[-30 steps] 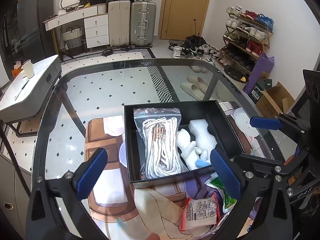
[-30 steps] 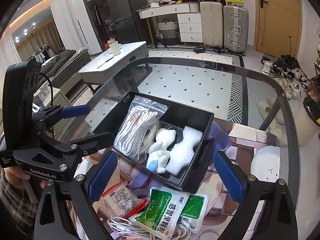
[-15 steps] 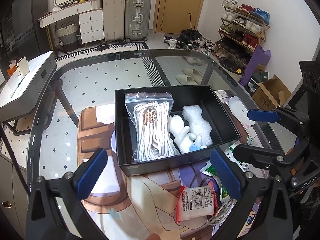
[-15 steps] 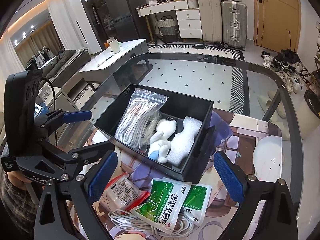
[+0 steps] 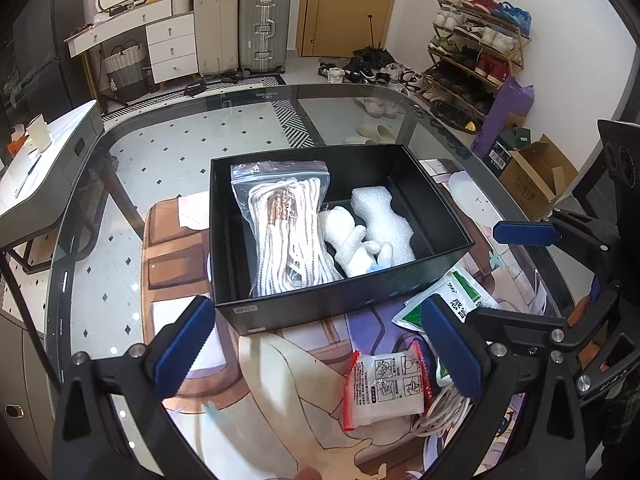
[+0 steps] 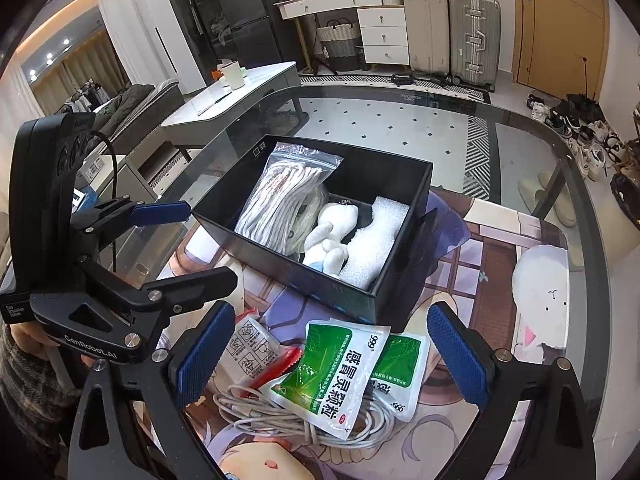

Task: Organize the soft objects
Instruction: 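Withdraw both open tools from the box back over the table items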

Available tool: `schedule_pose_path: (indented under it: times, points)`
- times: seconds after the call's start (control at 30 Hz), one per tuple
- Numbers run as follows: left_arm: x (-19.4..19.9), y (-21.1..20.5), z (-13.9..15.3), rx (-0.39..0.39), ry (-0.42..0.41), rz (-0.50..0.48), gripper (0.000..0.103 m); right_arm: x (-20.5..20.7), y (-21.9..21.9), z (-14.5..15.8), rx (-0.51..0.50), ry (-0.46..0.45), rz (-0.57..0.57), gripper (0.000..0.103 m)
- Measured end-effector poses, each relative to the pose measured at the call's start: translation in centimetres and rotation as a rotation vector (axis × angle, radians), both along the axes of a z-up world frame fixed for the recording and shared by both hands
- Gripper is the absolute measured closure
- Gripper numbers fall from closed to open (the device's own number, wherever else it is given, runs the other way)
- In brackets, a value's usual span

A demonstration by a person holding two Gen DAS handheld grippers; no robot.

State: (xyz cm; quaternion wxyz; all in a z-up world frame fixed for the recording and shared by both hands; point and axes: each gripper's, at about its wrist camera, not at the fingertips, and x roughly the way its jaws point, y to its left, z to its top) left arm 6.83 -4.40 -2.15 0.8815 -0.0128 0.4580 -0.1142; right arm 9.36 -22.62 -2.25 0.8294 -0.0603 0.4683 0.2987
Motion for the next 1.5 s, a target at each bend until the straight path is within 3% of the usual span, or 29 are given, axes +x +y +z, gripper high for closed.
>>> schedule_pose_path:
  times: [0.67,1.33,1.5]
  points:
    - [-1.0,-1.3,-1.2,0.015,0.06,-0.053,0.0,-1.7,-1.0,-1.3,-0.018,0.03,-0.001,0.005]
    - [-2.1,-1.6,-3.5,0.038,0.146,-0.049,0.0,-1.9,-0.3,-3.0,-0.119,0.036,0.019,0.005]
    - [-2.6,-1.5,-4.0,0.041,0.174,-0.051,0.0,-1.6,-0.1,-3.4,-0.14,0.04,0.011,0.009]
